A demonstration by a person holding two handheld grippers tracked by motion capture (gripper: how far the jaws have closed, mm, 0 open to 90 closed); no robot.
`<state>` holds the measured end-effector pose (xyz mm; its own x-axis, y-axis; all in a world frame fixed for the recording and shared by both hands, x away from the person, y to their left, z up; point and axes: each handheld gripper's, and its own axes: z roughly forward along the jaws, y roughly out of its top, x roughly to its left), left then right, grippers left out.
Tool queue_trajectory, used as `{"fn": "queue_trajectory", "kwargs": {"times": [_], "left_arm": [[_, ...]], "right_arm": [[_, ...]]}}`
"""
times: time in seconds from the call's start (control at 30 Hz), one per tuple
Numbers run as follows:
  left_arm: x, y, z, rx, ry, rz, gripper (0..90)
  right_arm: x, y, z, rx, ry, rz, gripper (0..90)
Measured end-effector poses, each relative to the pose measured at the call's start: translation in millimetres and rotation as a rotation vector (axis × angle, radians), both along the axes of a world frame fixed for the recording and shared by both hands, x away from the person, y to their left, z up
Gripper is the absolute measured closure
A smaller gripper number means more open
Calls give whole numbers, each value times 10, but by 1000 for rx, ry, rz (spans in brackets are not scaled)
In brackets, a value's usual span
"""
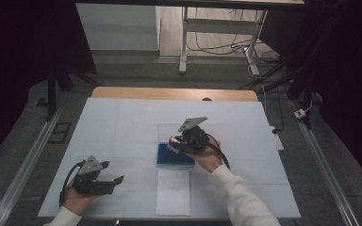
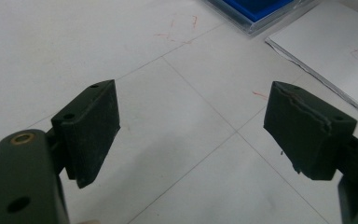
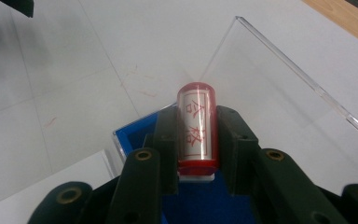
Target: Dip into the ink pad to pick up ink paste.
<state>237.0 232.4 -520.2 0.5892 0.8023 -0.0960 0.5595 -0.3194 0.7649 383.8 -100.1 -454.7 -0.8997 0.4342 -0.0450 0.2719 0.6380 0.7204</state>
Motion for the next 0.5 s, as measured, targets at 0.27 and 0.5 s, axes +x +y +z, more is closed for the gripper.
{"fn": "queue_trajectory", "kwargs": {"times": [0.27, 0.5], "left_arm": [[-4, 8, 3, -2, -4, 1, 182], [-4, 17, 4, -3, -2, 3, 182]], "right_arm": [[43, 52, -92, -49, 18, -8, 703], [62, 105, -143, -79, 17, -8, 703]]}}
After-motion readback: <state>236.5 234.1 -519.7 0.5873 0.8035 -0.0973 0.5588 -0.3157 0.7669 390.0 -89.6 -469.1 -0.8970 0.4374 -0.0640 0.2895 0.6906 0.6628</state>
